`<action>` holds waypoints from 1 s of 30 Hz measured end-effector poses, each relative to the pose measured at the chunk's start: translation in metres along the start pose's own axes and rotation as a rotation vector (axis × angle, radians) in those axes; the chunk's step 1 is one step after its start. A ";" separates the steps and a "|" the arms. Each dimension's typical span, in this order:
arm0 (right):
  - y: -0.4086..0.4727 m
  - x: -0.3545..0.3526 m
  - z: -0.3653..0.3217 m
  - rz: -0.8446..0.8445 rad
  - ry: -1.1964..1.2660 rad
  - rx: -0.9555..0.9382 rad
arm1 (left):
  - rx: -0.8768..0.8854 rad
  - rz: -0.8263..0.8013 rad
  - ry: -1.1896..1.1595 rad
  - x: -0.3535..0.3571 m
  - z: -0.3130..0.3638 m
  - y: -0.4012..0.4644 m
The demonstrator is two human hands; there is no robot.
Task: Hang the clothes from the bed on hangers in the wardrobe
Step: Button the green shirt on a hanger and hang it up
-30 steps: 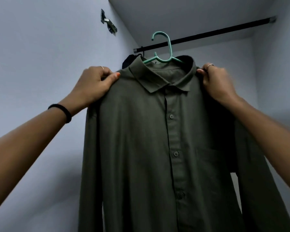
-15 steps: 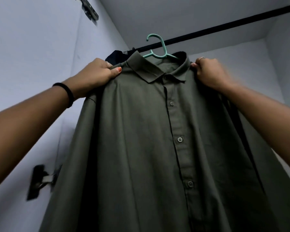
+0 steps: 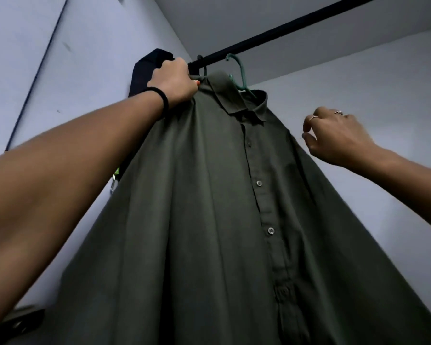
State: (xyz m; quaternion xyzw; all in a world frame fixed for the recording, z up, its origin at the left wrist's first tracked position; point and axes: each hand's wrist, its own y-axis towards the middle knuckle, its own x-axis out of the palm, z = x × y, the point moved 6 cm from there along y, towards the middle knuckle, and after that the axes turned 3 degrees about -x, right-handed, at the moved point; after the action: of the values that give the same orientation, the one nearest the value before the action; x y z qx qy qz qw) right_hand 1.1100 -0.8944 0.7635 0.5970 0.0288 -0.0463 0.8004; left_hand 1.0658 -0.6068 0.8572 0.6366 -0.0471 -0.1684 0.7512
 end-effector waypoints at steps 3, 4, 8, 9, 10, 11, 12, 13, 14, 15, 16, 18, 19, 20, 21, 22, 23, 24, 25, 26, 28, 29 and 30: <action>-0.003 0.017 0.001 0.030 -0.014 -0.080 | -0.044 0.010 0.009 0.014 -0.002 0.017; -0.004 0.024 0.000 0.039 -0.034 -0.121 | -0.060 0.014 0.014 0.019 -0.001 0.022; 0.000 0.040 -0.003 0.098 -0.043 -0.229 | -0.092 0.053 0.078 0.036 0.006 0.039; 0.001 0.043 -0.004 0.113 -0.032 -0.249 | -0.094 0.054 0.099 0.040 0.009 0.041; 0.001 0.046 -0.006 0.127 -0.024 -0.267 | -0.098 0.051 0.114 0.044 0.010 0.043; 0.001 0.048 -0.007 0.148 -0.017 -0.284 | -0.101 0.051 0.127 0.046 0.013 0.047; 0.000 0.049 -0.008 0.169 -0.011 -0.307 | -0.101 0.053 0.135 0.048 0.014 0.050; 0.000 0.051 -0.010 0.189 -0.008 -0.331 | -0.102 0.059 0.144 0.049 0.015 0.054; 0.000 0.052 -0.012 0.212 -0.006 -0.350 | -0.101 0.063 0.154 0.049 0.015 0.058; 0.000 0.052 -0.013 0.236 0.001 -0.368 | -0.096 0.065 0.165 0.050 0.016 0.062; -0.001 0.054 -0.016 0.257 0.015 -0.395 | -0.090 0.068 0.180 0.051 0.018 0.066; -0.005 0.061 -0.025 0.273 0.024 -0.474 | -0.084 0.086 0.220 0.050 0.022 0.076; -0.006 0.065 -0.029 0.278 0.022 -0.514 | -0.084 0.093 0.239 0.049 0.024 0.081; -0.007 0.067 -0.033 0.284 0.023 -0.547 | -0.085 0.100 0.254 0.048 0.025 0.087; -0.006 0.070 -0.036 0.292 0.033 -0.567 | -0.088 0.109 0.267 0.046 0.025 0.093; -0.005 0.072 -0.038 0.302 0.052 -0.576 | -0.094 0.117 0.278 0.045 0.024 0.099; -0.003 0.073 -0.040 0.311 0.071 -0.579 | -0.100 0.126 0.290 0.045 0.023 0.104; -0.002 0.074 -0.042 0.315 0.086 -0.580 | -0.105 0.136 0.301 0.044 0.022 0.108; -0.001 0.075 -0.046 0.315 0.094 -0.585 | -0.111 0.146 0.308 0.044 0.021 0.111; -0.001 0.076 -0.049 0.315 0.098 -0.594 | -0.117 0.157 0.312 0.044 0.019 0.114; -0.001 0.080 -0.054 0.317 0.103 -0.617 | -0.126 0.173 0.318 0.042 0.016 0.122; -0.001 0.082 -0.056 0.319 0.108 -0.627 | -0.126 0.183 0.317 0.040 0.015 0.125; -0.001 0.083 -0.058 0.318 0.111 -0.634 | -0.123 0.195 0.313 0.038 0.015 0.128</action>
State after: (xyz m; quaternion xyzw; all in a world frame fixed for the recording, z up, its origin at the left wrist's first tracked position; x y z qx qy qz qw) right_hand 1.1929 -0.8427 0.7379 0.3178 -0.0082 0.1223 0.9402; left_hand 1.1221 -0.6158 0.9786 0.6004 0.0192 0.0036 0.7995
